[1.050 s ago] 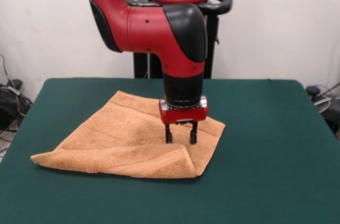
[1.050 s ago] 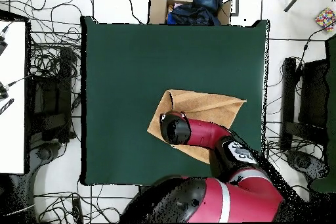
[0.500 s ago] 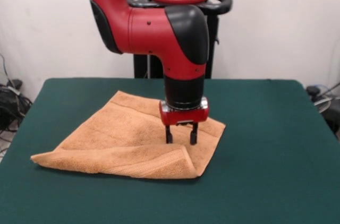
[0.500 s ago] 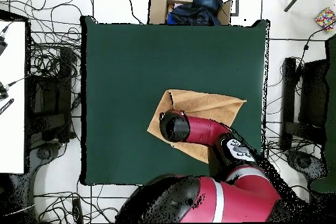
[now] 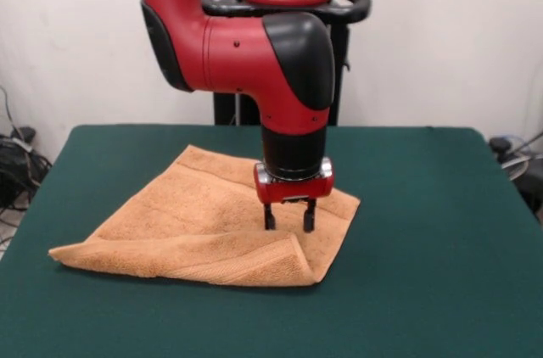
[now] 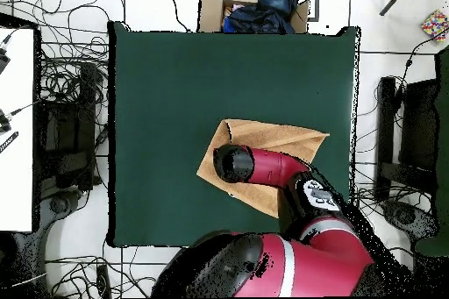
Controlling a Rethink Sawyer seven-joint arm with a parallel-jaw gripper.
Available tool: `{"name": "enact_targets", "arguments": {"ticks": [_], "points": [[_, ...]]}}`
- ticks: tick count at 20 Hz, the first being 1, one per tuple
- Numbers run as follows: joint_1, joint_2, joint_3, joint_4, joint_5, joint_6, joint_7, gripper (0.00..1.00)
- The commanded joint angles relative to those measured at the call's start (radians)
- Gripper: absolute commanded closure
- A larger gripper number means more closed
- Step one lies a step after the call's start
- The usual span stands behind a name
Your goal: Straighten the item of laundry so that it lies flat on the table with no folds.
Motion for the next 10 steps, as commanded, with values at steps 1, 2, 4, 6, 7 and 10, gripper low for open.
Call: {"name": "enact_targets", "arguments": {"ticks": [1,2,4,6,7,10], "points": [[0.009,0.112,0.061,-0.188,0.057,-0.059,0.161,0.0],[0.008,0.112,0.061,-0.194,0.057,-0.056,0.161,0.0],[0.009,0.11,0.061,-0.194,0.055,-0.053,0.163,0.0],[0.007,0.111,0.062,-0.2,0.054,-0.045,0.16,0.0],[0.001,0.111,0.069,-0.198,0.052,-0.051,0.158,0.0],[-0.006,0.113,0.075,-0.201,0.047,-0.055,0.156,1.0]]}}
